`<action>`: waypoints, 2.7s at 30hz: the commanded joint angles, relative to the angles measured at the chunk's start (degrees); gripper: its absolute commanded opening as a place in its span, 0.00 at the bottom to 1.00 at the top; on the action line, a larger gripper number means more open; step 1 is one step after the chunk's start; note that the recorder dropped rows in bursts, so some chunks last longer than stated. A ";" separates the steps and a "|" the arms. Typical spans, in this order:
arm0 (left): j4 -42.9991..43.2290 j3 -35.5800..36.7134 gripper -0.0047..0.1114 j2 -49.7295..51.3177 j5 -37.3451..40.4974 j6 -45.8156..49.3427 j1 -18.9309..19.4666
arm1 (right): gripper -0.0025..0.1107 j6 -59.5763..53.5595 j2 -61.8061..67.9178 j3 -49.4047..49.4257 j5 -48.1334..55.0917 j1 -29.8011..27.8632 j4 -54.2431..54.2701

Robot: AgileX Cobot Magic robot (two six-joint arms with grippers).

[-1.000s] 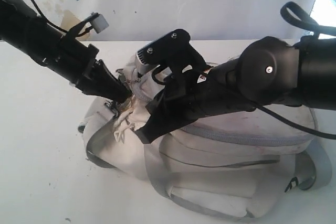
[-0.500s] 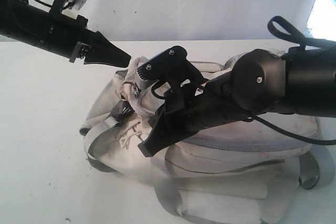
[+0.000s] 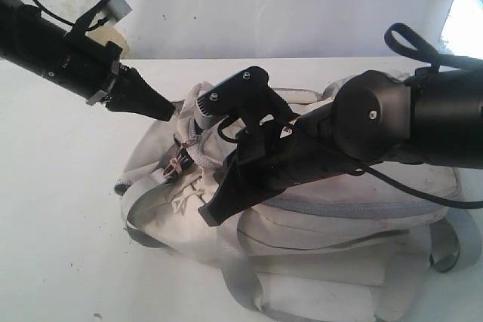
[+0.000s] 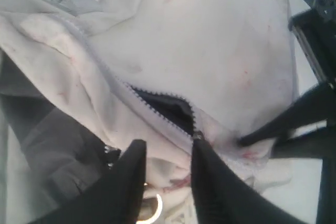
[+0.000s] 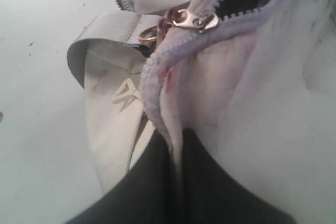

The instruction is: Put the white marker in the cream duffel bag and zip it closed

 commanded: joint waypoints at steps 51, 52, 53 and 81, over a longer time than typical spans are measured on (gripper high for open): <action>11.46 -26.16 0.04 21.28 -17.90 -24.61 -8.36 | 0.15 0.43 0.00 0.38 6.15 -0.58 0.39; 10.25 -26.73 0.04 21.28 -17.62 -25.43 -7.86 | 0.15 0.43 0.00 0.38 6.05 -0.58 0.39; 8.83 -27.27 0.04 21.28 -17.39 -26.55 -7.10 | 0.15 0.43 0.00 0.38 5.60 -0.58 0.26; -12.14 -29.24 0.04 22.72 -21.15 -41.88 5.86 | 0.02 4.99 0.00 0.38 2.37 -0.58 0.31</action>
